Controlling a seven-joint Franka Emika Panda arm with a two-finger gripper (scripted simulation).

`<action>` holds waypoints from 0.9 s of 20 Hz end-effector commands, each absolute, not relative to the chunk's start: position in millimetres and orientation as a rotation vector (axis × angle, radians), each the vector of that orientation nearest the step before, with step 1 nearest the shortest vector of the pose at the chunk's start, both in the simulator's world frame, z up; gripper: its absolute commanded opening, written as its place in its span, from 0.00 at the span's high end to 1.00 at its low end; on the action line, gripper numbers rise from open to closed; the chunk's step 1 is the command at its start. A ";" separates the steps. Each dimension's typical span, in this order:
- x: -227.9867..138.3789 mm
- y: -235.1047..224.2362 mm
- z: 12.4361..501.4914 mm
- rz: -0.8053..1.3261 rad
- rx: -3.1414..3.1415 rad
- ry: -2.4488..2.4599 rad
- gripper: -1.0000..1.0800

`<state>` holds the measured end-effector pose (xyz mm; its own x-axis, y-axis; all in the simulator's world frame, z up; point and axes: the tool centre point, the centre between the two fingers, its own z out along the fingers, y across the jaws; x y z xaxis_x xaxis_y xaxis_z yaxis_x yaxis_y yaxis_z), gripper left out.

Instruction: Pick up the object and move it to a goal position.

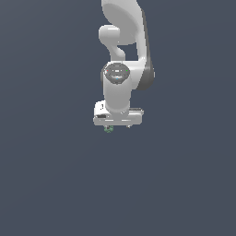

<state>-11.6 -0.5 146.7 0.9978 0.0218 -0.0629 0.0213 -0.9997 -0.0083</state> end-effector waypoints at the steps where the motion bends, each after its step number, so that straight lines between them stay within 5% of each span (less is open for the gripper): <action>1: -11.6 -0.5 146.7 0.099 -3.132 -0.034 0.04; 18: -2.2 -17.3 165.1 0.042 -3.125 0.001 0.04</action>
<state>-2.0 -17.2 165.4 0.9996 -0.0031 -0.0272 -0.0036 -0.9999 -0.0164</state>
